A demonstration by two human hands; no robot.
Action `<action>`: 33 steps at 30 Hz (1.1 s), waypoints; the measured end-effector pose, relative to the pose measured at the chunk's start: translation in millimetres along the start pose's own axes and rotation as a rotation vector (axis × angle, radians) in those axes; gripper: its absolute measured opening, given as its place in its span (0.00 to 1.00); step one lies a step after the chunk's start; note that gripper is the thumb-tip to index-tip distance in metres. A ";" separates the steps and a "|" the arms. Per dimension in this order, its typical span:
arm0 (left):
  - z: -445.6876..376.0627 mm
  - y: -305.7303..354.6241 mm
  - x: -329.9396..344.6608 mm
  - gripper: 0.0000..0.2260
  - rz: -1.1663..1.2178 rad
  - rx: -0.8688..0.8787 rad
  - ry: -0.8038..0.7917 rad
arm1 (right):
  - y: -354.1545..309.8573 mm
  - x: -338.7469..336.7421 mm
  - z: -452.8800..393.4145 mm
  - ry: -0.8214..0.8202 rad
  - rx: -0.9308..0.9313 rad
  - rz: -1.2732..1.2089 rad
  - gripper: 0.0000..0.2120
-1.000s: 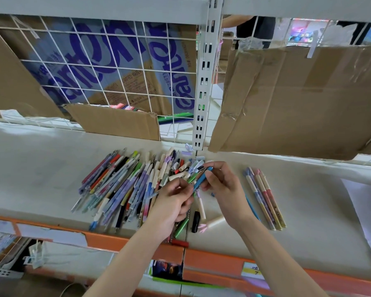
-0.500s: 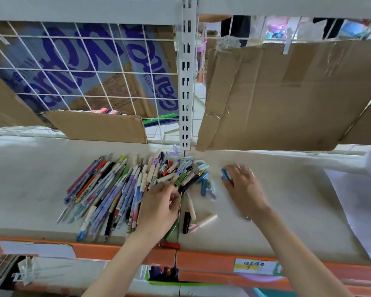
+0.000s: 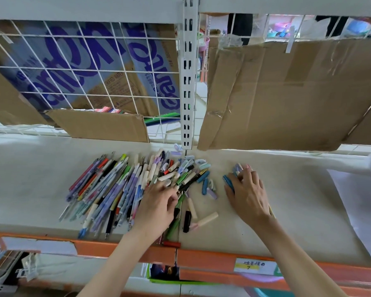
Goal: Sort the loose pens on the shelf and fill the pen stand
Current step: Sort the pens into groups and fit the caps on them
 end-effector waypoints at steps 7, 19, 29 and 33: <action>21.7 3.3 7.8 0.09 -0.116 -0.005 -0.300 | -81.8 -28.3 11.2 0.070 -0.360 -0.480 0.06; 14.4 -8.1 -16.4 0.08 0.188 -0.155 0.047 | -107.8 7.6 11.1 -0.506 -0.112 -1.066 0.13; -10.3 13.4 11.3 0.13 -0.322 0.000 -0.040 | -39.9 10.6 0.5 -0.195 0.370 -1.096 0.09; -12.8 28.4 18.5 0.12 -0.493 0.065 -0.111 | -34.6 13.9 2.0 -0.180 0.408 -1.161 0.07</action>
Point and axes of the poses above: each hand's wrist, its own z-axis away from the middle knuckle, its own x-axis out of the palm, y = z × x, the point moved 9 cm from there along -z, towards the middle knuckle, and after that the axes turned 3 degrees about z, right-handed, at the moved point
